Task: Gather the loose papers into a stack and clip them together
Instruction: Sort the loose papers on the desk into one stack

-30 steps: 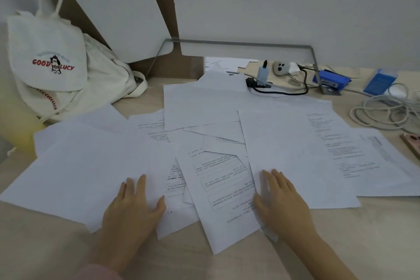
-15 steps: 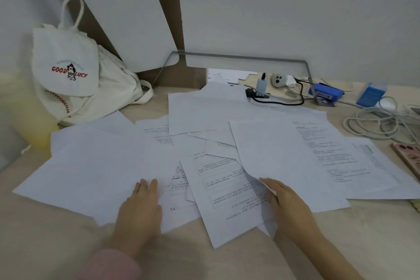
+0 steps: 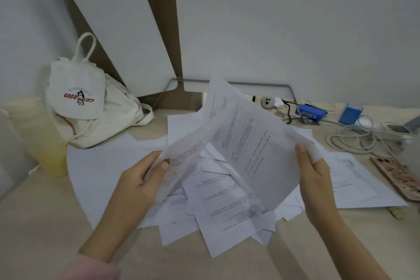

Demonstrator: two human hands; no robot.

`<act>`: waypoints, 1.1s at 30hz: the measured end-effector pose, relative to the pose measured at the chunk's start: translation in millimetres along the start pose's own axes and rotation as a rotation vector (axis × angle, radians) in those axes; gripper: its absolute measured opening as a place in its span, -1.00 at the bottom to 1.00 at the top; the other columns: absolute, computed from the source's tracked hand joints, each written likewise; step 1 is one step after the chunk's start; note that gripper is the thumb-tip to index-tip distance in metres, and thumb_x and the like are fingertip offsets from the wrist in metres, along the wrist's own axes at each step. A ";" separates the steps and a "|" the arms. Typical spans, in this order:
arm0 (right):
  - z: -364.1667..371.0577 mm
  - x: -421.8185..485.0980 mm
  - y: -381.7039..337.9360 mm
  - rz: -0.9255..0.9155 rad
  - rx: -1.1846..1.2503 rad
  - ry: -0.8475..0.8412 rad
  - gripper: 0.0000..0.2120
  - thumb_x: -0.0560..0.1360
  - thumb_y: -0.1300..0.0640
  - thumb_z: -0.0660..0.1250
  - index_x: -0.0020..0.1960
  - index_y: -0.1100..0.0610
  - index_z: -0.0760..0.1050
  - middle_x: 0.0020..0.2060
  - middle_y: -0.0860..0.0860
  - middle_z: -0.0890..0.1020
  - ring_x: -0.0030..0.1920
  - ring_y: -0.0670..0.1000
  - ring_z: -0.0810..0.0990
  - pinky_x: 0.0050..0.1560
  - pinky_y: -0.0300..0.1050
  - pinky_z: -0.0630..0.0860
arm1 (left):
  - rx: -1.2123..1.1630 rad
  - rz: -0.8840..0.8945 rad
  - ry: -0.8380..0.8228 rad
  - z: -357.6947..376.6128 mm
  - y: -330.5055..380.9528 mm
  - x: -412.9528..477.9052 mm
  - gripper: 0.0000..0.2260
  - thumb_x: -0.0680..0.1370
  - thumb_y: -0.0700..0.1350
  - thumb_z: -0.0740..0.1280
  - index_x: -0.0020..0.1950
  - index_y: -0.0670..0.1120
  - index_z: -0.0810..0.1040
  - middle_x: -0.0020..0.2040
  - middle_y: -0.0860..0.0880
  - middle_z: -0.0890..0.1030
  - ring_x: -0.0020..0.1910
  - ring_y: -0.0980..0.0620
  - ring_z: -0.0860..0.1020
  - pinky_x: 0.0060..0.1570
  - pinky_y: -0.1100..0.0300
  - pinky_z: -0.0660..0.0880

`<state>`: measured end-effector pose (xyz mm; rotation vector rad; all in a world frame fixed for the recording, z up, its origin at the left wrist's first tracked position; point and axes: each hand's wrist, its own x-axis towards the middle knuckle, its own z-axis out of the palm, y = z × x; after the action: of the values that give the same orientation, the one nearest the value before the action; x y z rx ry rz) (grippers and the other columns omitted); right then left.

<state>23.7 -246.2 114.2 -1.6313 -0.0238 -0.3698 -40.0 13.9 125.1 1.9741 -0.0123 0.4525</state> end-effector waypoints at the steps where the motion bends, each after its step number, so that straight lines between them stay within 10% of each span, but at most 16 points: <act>1: -2.2 2.5 -6.8 0.013 0.037 0.023 -0.78 0.60 0.05 0.09 0.09 -0.15 0.47 -0.07 -0.30 0.57 -0.15 -0.47 0.53 -0.15 -0.45 0.39 | -0.100 0.002 -0.003 -0.4 10.8 2.6 -0.76 0.55 -0.17 0.21 -0.04 0.18 0.56 -0.13 0.34 0.64 -0.10 0.35 0.58 -0.21 0.52 0.46; 10: -15.6 5.8 -22.6 -0.055 0.077 0.103 -0.80 0.60 0.05 0.09 0.07 -0.16 0.46 -0.07 -0.28 0.58 -0.08 -0.37 0.53 -0.06 -0.37 0.40 | -0.602 -0.331 0.141 -1.6 -13.2 35.1 -0.79 0.54 -0.20 0.24 0.08 0.03 0.58 -0.15 0.09 0.69 -0.18 0.12 0.62 -0.28 0.24 0.51; 19: -10.3 33.0 -25.0 -0.056 -0.005 0.013 -0.80 0.58 0.05 0.12 0.04 -0.13 0.50 -0.19 -0.29 0.63 -0.20 -0.39 0.55 -0.21 -0.50 0.47 | -0.382 -0.700 0.003 24.3 -108.1 61.9 -0.75 0.54 -0.26 0.23 0.21 -0.23 0.52 -0.06 -0.16 0.61 -0.04 -0.17 0.55 0.06 -0.05 0.46; 26: -13.2 50.4 -16.5 0.191 0.355 -0.095 -0.68 0.55 0.04 0.16 0.28 0.02 0.45 0.12 -0.08 0.64 0.12 -0.07 0.61 0.09 -0.09 0.55 | -0.597 -0.783 -0.026 33.5 -129.6 52.1 -0.54 0.50 -0.12 0.33 0.38 -0.17 0.37 0.24 -0.14 0.54 0.13 -0.15 0.54 0.05 -0.04 0.51; 33: -5.0 40.7 73.6 0.541 0.275 0.011 -0.72 0.58 0.18 0.15 0.27 0.19 0.41 0.20 0.08 0.54 0.10 0.09 0.54 0.18 0.11 0.43 | -0.963 -0.735 0.077 59.5 -121.0 35.5 -0.78 0.59 -0.02 0.12 0.09 0.00 0.53 0.11 -0.02 0.60 0.13 -0.02 0.52 0.14 0.02 0.48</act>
<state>78.4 -266.8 53.5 -1.3005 0.3542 0.0416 36.6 21.7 8.8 0.9067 0.4478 0.0009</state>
